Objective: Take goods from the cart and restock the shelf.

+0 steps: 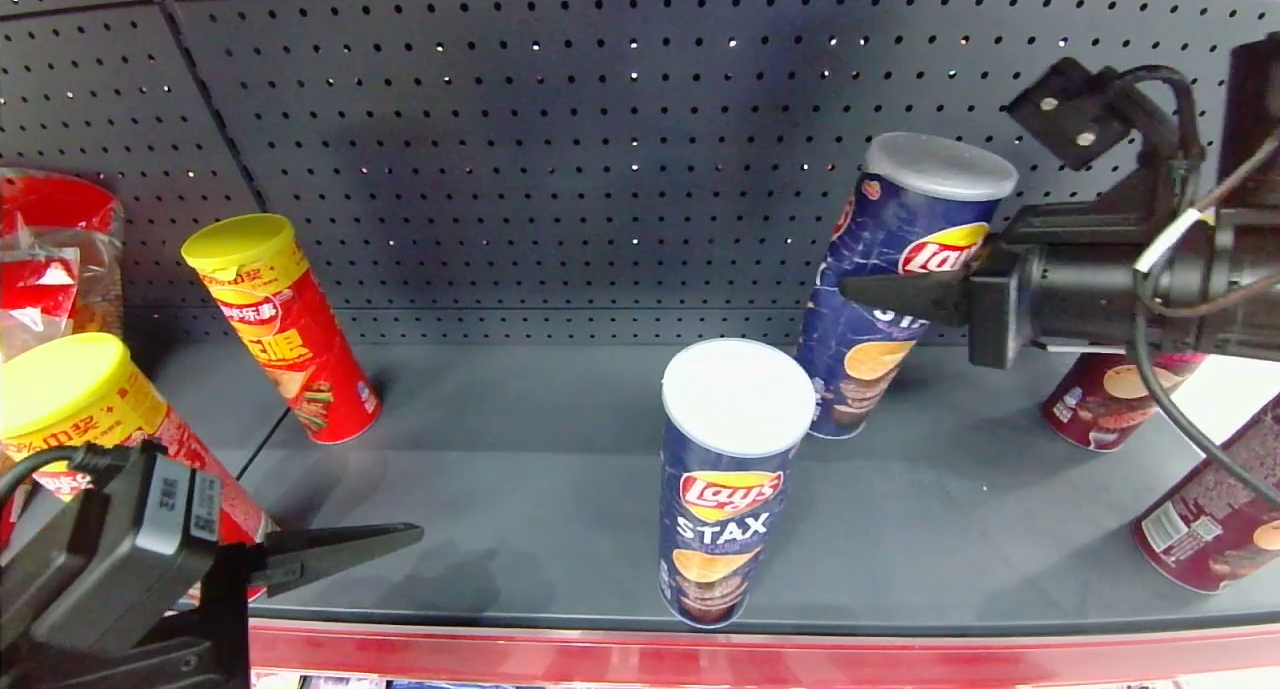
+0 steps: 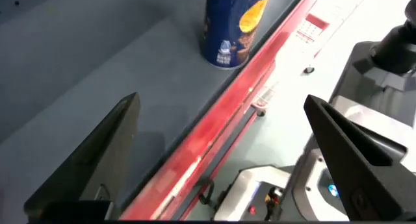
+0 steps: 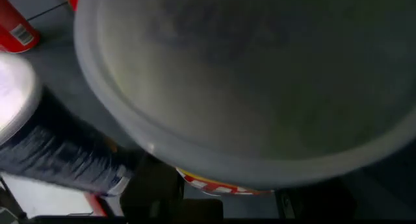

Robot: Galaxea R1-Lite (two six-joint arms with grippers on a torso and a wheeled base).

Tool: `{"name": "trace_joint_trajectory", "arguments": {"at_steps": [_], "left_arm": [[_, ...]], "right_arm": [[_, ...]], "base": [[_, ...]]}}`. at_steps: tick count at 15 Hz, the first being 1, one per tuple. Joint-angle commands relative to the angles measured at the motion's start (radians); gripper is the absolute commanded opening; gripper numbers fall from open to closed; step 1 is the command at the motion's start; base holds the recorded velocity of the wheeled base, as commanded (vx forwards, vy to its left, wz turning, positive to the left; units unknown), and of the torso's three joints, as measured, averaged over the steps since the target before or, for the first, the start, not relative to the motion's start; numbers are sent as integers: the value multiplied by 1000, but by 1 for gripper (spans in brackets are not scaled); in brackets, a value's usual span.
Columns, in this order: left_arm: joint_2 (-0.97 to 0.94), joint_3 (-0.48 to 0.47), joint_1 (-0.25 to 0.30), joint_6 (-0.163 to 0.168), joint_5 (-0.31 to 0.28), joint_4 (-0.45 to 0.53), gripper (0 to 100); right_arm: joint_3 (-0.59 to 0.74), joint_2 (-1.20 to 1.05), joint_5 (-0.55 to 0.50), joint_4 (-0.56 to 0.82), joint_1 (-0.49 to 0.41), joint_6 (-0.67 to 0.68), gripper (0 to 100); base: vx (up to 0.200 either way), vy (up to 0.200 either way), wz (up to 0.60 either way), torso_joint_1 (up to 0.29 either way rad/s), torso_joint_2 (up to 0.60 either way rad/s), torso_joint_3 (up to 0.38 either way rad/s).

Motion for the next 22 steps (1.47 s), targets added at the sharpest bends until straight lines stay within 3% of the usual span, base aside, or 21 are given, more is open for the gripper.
{"name": "trace_joint_trajectory", "arguments": {"at_steps": [1,5,9,22], "left_arm": [[-43,-8,0,-5,9,19,100],[-43,-13,2,-6,22,19,100],[-38,-33,2,-34,44,20,100],[-34,-31,0,-34,44,20,100]], "right_arm": [[-84,139,2,0,28,-1,0],[-109,231,2,-64,45,4,0],[-110,277,8,-86,45,7,0],[-76,270,14,-95,46,7,0]], "base": [[0,0,0,0,0,0],[0,0,0,0,0,0],[0,0,0,0,0,0],[0,0,0,0,0,0]]}}
